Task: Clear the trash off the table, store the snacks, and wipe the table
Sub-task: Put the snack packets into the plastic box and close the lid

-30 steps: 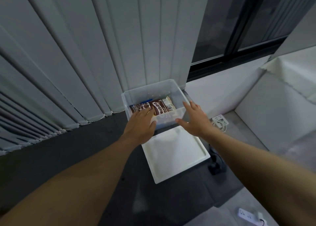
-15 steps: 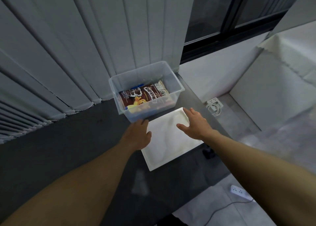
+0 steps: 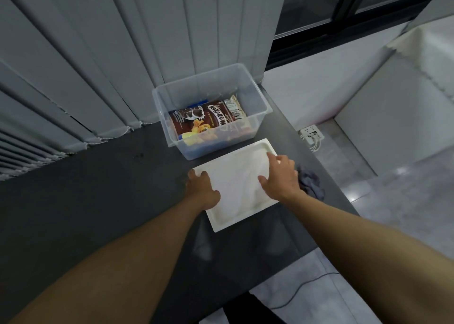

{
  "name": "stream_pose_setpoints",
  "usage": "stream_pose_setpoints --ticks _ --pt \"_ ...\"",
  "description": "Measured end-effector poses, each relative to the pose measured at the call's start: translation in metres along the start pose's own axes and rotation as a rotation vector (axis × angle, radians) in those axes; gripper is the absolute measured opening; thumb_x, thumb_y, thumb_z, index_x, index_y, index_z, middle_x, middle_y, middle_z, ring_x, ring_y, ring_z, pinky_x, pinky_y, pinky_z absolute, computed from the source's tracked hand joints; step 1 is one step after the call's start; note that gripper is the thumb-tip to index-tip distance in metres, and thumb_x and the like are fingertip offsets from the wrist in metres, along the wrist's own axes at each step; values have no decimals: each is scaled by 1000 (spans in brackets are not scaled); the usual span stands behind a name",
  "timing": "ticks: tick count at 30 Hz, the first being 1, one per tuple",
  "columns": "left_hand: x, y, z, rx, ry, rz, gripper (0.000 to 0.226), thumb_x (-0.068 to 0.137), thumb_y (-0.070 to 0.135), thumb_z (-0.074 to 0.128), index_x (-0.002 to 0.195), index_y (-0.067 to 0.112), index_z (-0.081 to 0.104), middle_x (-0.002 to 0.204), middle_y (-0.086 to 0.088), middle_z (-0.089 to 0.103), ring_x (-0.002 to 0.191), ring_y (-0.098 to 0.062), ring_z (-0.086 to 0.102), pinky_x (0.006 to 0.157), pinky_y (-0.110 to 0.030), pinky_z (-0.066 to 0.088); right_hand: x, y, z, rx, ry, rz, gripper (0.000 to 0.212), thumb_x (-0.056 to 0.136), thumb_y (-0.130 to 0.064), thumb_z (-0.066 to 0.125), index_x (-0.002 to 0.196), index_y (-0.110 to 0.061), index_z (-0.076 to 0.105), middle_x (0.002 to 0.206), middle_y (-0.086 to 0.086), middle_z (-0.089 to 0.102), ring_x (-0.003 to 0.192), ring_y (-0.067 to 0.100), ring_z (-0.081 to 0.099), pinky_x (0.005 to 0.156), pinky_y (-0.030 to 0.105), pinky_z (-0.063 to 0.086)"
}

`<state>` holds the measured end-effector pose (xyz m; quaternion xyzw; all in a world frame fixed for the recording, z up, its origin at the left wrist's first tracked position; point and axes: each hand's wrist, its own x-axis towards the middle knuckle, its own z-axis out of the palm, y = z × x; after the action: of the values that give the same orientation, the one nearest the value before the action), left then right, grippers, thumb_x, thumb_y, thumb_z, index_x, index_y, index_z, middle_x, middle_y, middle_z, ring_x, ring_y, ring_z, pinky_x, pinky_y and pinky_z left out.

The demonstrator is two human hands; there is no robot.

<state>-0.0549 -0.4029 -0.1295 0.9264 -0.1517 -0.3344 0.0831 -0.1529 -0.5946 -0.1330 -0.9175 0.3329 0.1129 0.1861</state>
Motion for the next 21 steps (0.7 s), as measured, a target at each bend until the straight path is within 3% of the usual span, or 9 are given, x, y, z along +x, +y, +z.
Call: stream_pose_setpoints --ticks 5,11,14,16,18,21 --pt "0 -2 -3 -44 25 9 57 93 32 59 139 5 39 159 -10 7 132 -29 42 102 -31 39 6 4 -1 32 -142 90 85 86 -38 72 151 -27 19 149 12 28 135 37 30 107 53 34" --pt "0 4 -13 -190 80 -11 59 90 32 64 139 5 41 152 -11 19 126 -25 45 92 -24 39 12 7 -7 74 -185 146 89 84 -28 69 153 -31 13 139 16 35 132 38 29 106 52 37" --pt "-3 0 -16 -245 135 -30 63 89 32 66 140 5 41 147 -11 22 127 -25 43 100 -27 40 13 10 -14 98 -180 180 84 85 -22 66 151 -32 15 134 17 33 130 38 29 103 50 37" --pt "-5 -3 -16 -285 183 -23 55 88 28 67 134 7 45 143 -11 25 123 -26 45 97 -26 40 12 15 -16 153 -179 195 82 85 -16 63 150 -33 16 133 16 32 130 38 29 104 49 39" --pt "-9 -6 -17 -325 204 -25 54 87 22 68 133 9 43 141 -11 27 120 -27 48 92 -26 42 10 20 -16 211 -164 185 80 84 -12 59 149 -33 19 130 16 33 127 39 34 104 50 42" --pt "-14 -8 -22 -328 221 -51 61 87 12 63 143 10 36 142 -14 35 126 -32 47 98 -33 45 7 23 -18 285 -78 173 65 85 -6 50 143 -26 29 126 16 38 117 40 46 102 49 43"
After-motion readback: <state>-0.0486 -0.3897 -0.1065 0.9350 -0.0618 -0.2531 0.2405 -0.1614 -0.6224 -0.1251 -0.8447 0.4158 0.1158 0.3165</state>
